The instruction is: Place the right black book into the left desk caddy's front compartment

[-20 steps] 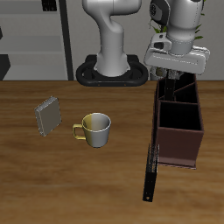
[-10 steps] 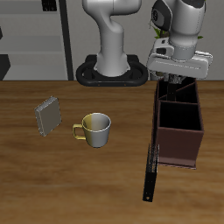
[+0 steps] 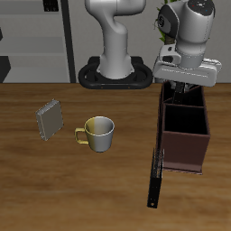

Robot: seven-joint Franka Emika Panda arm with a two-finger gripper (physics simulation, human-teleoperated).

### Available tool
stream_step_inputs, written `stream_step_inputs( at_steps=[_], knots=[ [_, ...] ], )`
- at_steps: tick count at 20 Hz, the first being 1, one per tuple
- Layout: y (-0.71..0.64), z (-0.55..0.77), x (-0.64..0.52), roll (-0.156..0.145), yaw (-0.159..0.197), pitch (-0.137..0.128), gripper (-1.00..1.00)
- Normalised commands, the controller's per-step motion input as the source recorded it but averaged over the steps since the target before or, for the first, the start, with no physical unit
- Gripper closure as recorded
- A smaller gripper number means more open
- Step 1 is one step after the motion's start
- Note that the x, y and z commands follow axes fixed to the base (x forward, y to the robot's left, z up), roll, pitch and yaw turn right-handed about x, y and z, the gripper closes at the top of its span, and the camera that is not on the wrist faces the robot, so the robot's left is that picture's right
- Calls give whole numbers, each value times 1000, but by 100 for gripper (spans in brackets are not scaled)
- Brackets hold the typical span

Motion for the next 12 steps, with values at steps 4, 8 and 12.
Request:
stream_step_inputs(
  at_steps=[4, 8, 12],
  knots=[
    [45, -194, -34, 15, 3, 9, 100],
    [8, -203, -172, 37, 41, -6, 100],
    [11, -121, -28, 19, 4, 33, -100]
  ],
)
